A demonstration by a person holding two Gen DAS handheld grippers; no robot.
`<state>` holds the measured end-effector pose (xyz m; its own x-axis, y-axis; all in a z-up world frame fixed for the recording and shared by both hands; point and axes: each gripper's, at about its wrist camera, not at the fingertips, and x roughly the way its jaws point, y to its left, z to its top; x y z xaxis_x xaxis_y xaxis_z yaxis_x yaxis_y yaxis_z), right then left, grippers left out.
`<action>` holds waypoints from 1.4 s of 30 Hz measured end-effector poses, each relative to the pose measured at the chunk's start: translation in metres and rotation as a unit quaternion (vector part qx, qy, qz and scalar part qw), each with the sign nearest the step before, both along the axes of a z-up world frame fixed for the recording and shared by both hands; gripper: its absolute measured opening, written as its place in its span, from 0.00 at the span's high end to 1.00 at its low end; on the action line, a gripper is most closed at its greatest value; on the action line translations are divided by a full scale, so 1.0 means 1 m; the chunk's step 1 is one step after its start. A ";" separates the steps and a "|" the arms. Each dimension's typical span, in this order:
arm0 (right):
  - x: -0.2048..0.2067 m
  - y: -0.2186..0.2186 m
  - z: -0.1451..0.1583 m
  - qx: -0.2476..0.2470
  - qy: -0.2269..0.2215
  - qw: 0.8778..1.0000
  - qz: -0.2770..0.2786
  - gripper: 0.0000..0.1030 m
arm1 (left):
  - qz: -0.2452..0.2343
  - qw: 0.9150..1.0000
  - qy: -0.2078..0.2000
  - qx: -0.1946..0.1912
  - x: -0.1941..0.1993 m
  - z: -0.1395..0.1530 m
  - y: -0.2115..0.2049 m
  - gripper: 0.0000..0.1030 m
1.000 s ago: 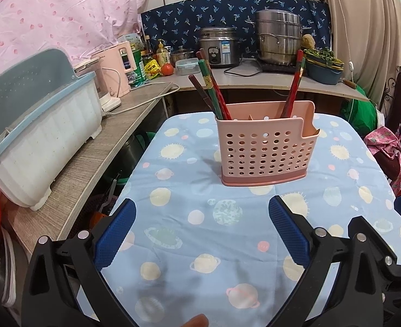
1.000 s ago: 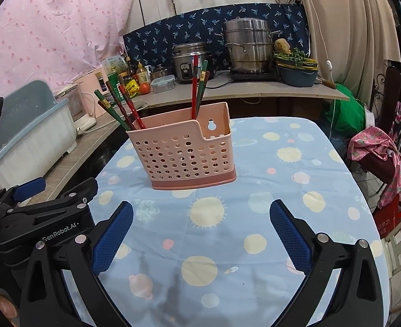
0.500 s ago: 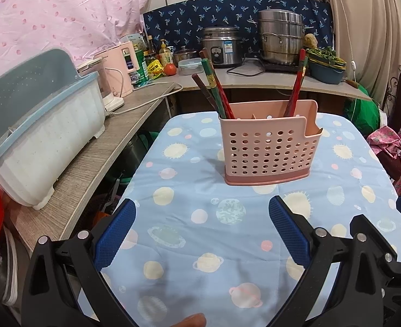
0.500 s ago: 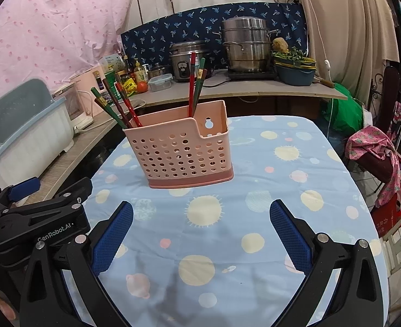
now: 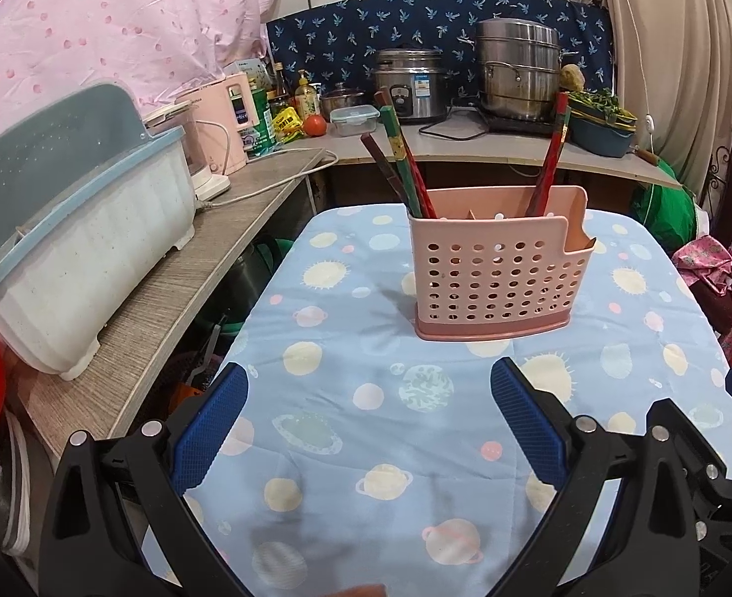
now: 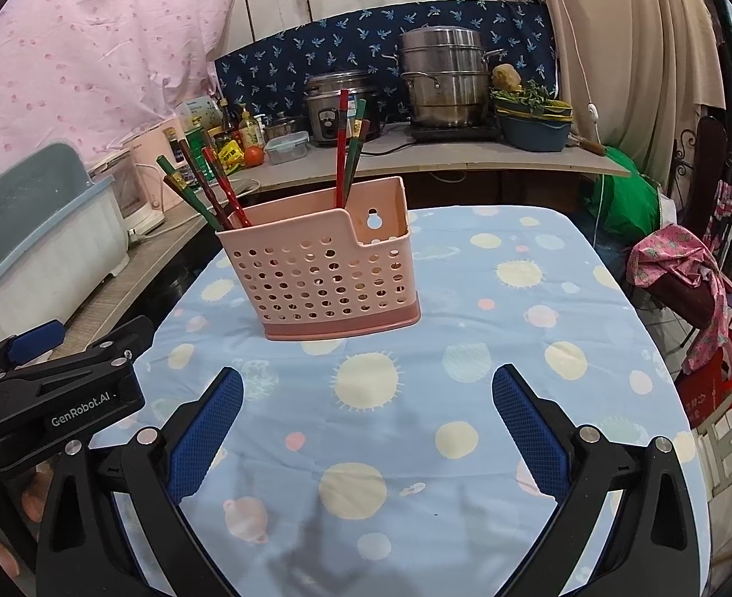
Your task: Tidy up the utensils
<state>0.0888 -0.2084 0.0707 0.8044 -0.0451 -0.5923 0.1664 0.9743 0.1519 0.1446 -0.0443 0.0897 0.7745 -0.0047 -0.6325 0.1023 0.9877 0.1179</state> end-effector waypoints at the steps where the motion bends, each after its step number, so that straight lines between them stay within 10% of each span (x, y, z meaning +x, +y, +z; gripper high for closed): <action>1: 0.000 -0.001 0.000 0.000 0.000 1.000 0.000 0.06 | -0.001 1.000 0.000 0.000 0.000 0.000 -0.001 0.09; 42: 0.001 -0.005 -0.002 0.001 0.002 1.000 -0.004 0.06 | -0.005 1.000 0.000 0.002 -0.001 -0.001 -0.006 0.09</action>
